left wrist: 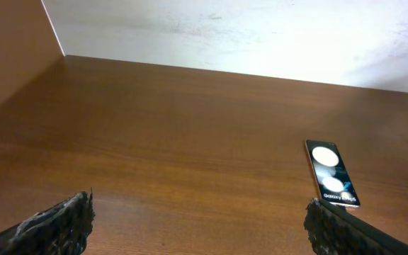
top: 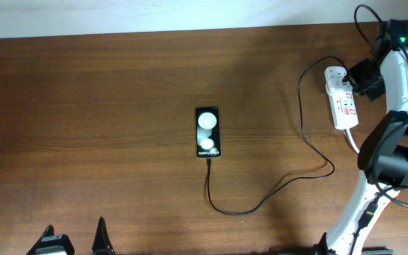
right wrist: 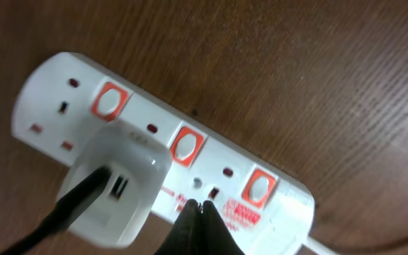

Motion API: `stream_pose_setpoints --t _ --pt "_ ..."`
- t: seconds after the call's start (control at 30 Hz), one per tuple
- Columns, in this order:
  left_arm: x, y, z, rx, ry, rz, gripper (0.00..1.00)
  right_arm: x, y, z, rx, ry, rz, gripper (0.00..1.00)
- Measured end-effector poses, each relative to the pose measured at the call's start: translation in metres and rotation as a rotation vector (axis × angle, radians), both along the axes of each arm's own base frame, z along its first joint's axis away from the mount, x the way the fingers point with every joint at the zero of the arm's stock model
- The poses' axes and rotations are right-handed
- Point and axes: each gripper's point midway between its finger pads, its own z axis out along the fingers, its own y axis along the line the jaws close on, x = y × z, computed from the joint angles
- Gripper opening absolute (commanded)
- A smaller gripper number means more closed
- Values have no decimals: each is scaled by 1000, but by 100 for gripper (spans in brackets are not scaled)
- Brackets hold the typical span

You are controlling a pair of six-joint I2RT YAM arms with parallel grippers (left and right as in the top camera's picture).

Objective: Plug charger to phone and switch on socket

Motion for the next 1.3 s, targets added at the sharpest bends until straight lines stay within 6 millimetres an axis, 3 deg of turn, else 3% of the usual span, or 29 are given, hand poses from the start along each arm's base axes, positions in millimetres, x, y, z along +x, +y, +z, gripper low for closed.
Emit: stream_pose_setpoints --t 0.07,0.23,0.4,0.67,0.77,1.1,1.3 --pt "0 0 0 0 0 0 99 3 -1 -9 1 4 1 4" --pt "0 0 0 0 0 0 99 9 -3 -10 -7 -18 1 4" --pt "0 0 0 1 0 2 99 13 -1 -32 18 -3 5 4" --pt "0 1 0 2 -1 7 99 19 -3 -32 29 -33 4 4" --pt "0 1 0 2 -1 7 99 17 2 -43 58 -15 7 4" --pt "0 1 0 2 -1 7 99 11 5 -43 104 6 39 4" --pt "0 1 0 2 0 7 99 1 -23 -35 119 -8 -20 4"
